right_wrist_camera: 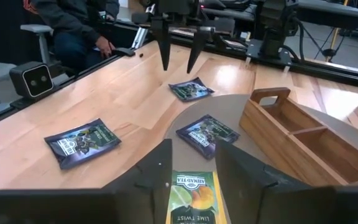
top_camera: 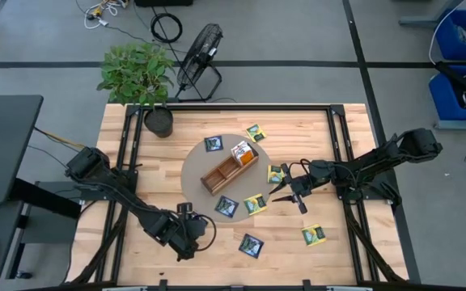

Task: Pick & Place Tea
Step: Put the purple tea bag into the middle section of the wooden organizer

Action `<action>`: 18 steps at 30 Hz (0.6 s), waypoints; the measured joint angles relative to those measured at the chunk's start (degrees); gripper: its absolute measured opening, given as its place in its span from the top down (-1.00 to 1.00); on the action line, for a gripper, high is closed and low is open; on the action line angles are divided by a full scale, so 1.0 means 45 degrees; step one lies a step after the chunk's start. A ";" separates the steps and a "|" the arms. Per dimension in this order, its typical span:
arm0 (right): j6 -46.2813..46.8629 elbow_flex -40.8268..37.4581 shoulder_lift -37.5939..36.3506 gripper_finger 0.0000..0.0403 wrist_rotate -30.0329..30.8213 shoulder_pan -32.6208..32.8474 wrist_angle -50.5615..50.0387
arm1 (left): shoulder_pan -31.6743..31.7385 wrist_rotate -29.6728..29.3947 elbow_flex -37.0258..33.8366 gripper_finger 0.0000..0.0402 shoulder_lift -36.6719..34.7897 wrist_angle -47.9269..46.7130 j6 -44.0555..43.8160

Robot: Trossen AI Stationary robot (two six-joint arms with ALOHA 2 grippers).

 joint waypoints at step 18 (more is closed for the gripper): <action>0.0109 0.0000 0.0000 0.44 0.0218 0.0000 -0.0131 | 0.0380 0.0890 -0.1601 0.05 0.0247 0.1898 0.0232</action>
